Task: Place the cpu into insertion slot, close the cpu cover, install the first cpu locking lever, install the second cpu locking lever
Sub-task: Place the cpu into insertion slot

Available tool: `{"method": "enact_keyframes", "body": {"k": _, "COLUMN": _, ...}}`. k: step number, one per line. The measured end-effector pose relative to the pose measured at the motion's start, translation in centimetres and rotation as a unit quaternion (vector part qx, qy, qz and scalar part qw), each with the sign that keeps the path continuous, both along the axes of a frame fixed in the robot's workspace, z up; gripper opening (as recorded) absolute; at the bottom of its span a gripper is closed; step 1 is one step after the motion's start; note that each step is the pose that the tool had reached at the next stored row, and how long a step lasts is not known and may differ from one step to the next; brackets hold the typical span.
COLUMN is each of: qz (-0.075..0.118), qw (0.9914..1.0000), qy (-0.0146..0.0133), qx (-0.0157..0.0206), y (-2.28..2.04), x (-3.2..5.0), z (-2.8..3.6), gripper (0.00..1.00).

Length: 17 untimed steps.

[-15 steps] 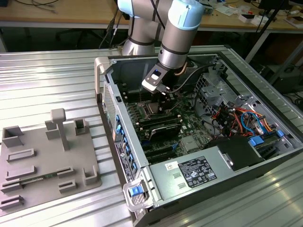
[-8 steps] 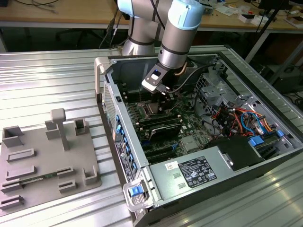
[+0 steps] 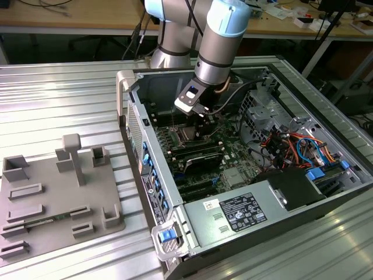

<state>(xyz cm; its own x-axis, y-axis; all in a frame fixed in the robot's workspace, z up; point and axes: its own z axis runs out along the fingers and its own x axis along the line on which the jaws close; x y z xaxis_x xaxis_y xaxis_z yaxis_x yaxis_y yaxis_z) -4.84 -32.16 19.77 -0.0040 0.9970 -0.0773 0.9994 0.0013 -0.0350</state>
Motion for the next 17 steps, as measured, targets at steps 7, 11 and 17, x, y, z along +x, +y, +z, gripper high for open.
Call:
{"method": "enact_keyframes", "body": {"k": 7, "qz": 0.0, "qw": 1.0, "qy": 0.0002, "qx": 0.0021, "y": 0.0, "x": 0.01, "z": -0.01, "gripper": 0.67}}
{"method": "enact_keyframes", "body": {"k": 11, "qz": 0.0, "qw": 0.99998, "qy": 0.0001, "qx": 0.0062, "y": 0.0, "x": 0.0, "z": -0.1, "gripper": 0.67}}
{"method": "enact_keyframes", "body": {"k": 17, "qz": 0.0, "qw": 0.99994, "qy": 0.0002, "qx": 0.0105, "y": 0.0, "x": 0.02, "z": -0.28, "gripper": 0.67}}
